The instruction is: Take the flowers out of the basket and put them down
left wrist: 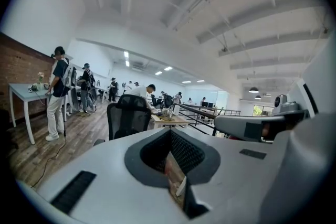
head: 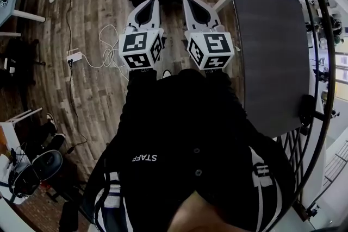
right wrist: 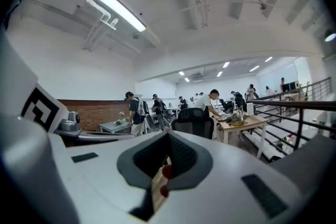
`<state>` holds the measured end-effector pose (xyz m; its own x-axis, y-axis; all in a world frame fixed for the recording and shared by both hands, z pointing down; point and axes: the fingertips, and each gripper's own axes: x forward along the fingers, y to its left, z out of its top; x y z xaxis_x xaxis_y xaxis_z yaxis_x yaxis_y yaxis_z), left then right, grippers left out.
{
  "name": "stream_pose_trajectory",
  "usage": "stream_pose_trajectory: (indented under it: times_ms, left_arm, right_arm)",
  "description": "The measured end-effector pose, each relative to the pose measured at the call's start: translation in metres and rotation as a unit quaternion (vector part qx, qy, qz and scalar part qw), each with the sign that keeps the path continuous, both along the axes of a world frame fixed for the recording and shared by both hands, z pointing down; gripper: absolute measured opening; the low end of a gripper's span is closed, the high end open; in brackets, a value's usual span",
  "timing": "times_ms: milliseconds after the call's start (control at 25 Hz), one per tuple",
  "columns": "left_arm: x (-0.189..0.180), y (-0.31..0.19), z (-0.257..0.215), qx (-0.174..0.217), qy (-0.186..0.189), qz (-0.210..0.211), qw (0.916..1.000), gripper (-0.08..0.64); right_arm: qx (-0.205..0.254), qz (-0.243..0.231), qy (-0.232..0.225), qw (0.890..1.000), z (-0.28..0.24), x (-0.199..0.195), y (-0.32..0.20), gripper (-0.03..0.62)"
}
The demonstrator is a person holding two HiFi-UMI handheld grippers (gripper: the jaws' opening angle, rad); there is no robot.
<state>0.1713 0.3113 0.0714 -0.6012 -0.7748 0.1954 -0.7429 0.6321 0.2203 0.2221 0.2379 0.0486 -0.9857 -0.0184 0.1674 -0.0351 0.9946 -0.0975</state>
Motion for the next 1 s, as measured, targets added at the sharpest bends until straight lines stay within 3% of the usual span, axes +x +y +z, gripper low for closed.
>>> stream_pose_trajectory:
  times_ms: [280,520,760,1000]
  left_arm:
    - [-0.007,0.013,0.034,-0.007,0.043,-0.010,0.9990,0.002]
    - [-0.050,0.021,0.054,-0.008,0.062,-0.043,0.9971,0.002]
    - [-0.125,0.021,0.067,-0.011,0.069,-0.089,0.9935,0.002]
    - [-0.208,-0.018,0.056,-0.005,0.065,-0.105,0.9923,0.002]
  right_arm:
    - [-0.006,0.006,0.033,0.999,0.027,-0.005,0.003,0.012]
    - [-0.011,0.011,0.049,0.999,0.046,-0.040,-0.017,0.012]
    - [-0.022,0.003,0.057,0.998,0.066,-0.114,-0.045,0.012]
    - [-0.024,-0.021,0.057,0.998,0.065,-0.202,-0.074,0.012]
